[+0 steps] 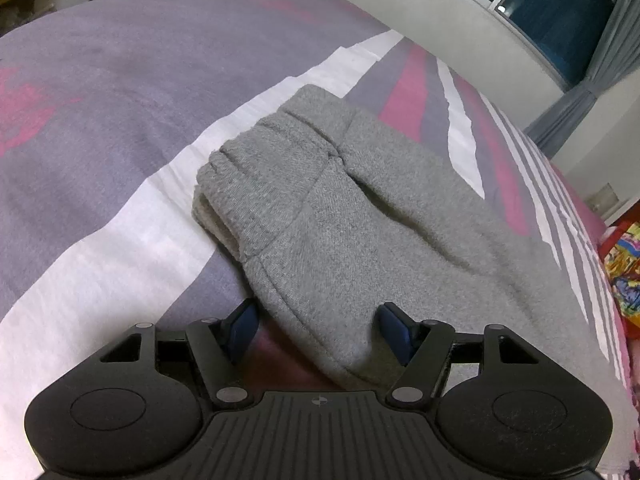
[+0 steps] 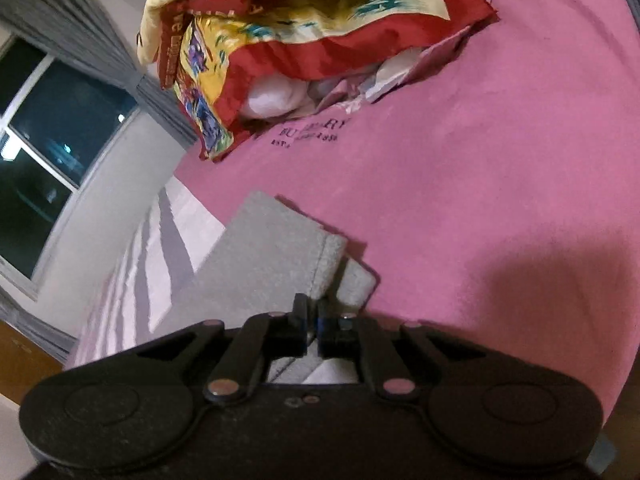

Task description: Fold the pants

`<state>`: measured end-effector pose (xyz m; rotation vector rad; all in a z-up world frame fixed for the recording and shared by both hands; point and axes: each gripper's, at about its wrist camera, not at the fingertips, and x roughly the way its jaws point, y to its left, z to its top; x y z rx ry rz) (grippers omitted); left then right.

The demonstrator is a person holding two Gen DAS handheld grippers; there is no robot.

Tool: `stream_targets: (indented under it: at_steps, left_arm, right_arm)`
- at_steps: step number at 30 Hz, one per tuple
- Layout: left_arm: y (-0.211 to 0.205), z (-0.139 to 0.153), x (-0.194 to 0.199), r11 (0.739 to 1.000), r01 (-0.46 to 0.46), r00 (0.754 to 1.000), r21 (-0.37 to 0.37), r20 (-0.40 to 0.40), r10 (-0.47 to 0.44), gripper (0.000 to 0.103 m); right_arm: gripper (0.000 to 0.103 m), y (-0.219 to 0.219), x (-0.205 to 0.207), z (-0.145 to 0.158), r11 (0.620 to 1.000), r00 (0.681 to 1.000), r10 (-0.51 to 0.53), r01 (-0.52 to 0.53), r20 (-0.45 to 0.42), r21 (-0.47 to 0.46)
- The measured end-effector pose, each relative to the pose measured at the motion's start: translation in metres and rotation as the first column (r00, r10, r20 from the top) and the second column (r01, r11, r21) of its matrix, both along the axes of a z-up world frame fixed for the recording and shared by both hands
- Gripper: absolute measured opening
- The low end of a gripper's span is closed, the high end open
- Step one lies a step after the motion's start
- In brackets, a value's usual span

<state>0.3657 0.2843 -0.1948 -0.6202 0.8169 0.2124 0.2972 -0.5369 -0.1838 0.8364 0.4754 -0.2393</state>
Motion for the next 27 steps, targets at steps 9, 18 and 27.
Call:
stream_targets:
  at_steps: [9, 18, 27]
  left_arm:
    - [0.000, 0.000, 0.001, 1.000, -0.004, 1.000, 0.002, 0.006, 0.004, 0.067]
    - [0.001, -0.001, 0.000, 1.000, -0.002, 1.000, -0.003, 0.004, 0.002, 0.067]
    - [-0.003, -0.001, -0.001, 1.000, -0.005, 1.000, 0.001, 0.009, 0.005, 0.068]
  right_arm:
    - [0.003, -0.006, -0.005, 0.000, 0.998, 0.999, -0.012, 0.014, -0.032, 0.054]
    - [0.004, -0.007, -0.010, -0.002, 0.996, 0.999, -0.008, 0.013, -0.054, 0.088]
    - [0.054, -0.018, -0.028, -0.006, 0.992, 0.999, -0.036, 0.034, 0.011, 0.120]
